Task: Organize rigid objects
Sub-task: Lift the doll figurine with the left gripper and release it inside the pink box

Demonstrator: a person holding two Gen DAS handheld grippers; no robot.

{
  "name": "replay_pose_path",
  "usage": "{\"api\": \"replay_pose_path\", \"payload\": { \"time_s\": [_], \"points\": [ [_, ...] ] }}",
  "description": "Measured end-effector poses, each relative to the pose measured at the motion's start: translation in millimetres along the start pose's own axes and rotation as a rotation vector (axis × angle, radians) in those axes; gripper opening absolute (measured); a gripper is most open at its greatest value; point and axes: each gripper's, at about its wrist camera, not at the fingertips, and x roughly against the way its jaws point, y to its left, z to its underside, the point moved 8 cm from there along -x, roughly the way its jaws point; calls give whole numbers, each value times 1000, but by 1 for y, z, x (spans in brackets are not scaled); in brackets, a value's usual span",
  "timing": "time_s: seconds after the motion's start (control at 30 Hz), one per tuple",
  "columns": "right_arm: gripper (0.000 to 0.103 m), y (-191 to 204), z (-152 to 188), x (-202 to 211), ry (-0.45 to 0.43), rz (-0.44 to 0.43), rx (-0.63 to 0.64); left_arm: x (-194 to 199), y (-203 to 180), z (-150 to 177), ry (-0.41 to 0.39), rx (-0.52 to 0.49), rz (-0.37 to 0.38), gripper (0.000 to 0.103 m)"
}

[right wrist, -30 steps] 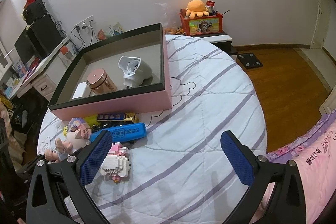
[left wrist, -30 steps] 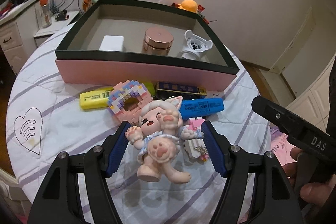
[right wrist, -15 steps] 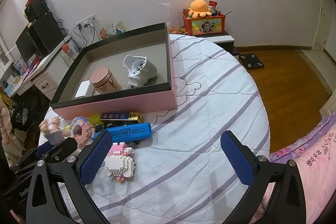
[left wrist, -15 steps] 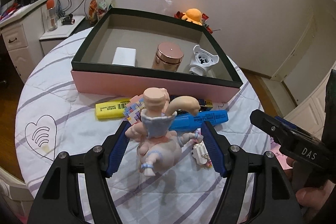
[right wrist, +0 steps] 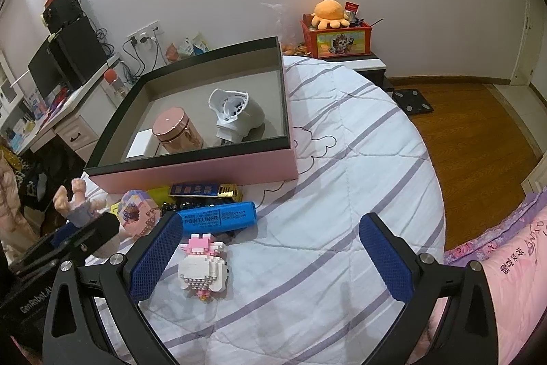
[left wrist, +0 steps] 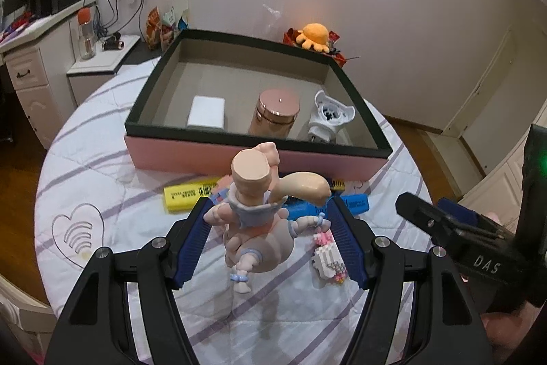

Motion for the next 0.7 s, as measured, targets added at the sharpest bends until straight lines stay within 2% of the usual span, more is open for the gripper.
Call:
{"api": "replay_pose_path", "payload": {
  "time_s": [0.2,0.4,0.6,0.7],
  "points": [
    [103,8,-11,-3,-12,-9,12,10,4,-26,-36,-8,-18,70],
    [103,19,-31,-8,-30,-12,30,14,9,-67,-85,-26,-32,70],
    [103,31,-54,-22,-39,-12,56,-11,21,-106,-99,-36,-49,70],
    [103,34,-68,-28,-52,-7,60,-33,29,-121,-76,-24,-41,70]
  ]
}}
